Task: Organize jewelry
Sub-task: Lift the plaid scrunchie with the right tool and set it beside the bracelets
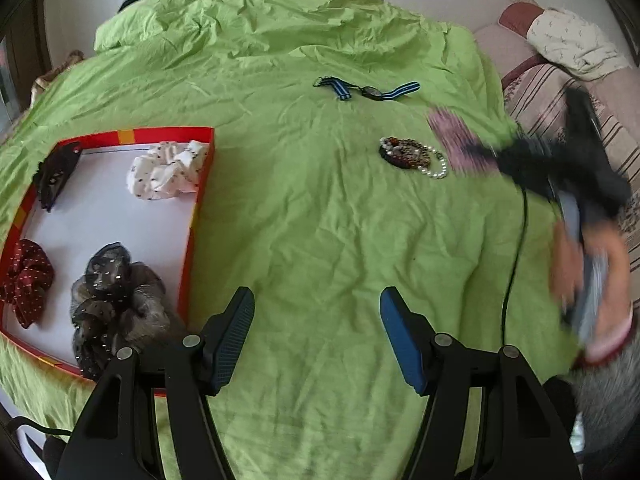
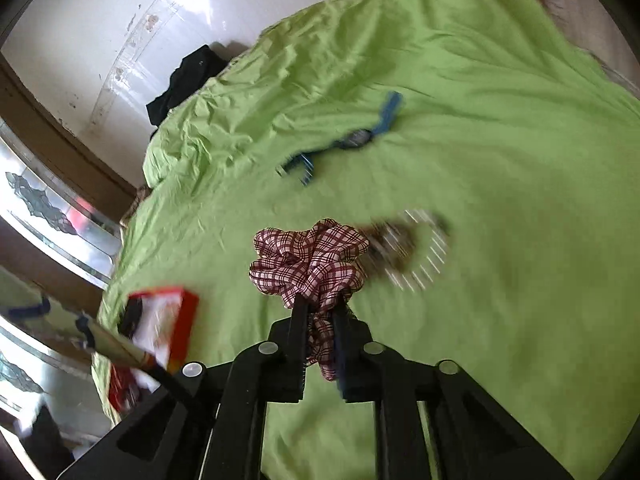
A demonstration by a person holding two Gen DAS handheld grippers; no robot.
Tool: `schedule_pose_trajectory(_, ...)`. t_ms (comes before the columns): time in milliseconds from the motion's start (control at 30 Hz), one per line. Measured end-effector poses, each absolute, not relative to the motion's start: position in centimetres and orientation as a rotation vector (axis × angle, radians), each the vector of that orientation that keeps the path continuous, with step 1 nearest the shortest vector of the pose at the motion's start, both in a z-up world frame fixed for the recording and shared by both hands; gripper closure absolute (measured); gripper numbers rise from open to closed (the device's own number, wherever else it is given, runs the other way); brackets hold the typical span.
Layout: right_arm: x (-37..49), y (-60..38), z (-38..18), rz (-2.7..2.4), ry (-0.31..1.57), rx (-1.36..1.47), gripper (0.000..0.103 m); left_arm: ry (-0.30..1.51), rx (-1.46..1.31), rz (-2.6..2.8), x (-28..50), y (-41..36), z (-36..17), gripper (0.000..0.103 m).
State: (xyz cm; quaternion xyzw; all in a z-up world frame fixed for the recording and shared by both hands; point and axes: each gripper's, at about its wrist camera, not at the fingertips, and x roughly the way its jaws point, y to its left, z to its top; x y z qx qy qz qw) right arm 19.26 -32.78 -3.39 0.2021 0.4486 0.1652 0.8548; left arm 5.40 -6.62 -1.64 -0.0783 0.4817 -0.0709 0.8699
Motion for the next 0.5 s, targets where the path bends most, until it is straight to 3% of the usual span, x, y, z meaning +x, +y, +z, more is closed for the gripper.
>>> schedule_pose_trajectory(33, 17.5, -33.5, -3.9, 0.312, 0.940, 0.414, 0.084, 1.014, -0.176, -0.158, 5.7, -6.9, -1.4, 0.039)
schedule_pose_trajectory(100, 15.3, -34.6, -4.9, 0.248, 0.929, 0.389, 0.053, 1.020, -0.191, -0.176, 6.5, -7.6, -0.9, 0.039)
schedule_pose_trajectory(167, 13.8, -35.4, -5.9, 0.191, 0.895, 0.372, 0.042, 1.020, -0.190, -0.184, 7.6, -8.5, -0.4, 0.039)
schedule_pose_trajectory(500, 13.7, -38.8, -8.4, 0.134, 0.847, 0.431, 0.042, 1.080, -0.146, -0.201, 17.2, -14.1, -1.3, 0.039)
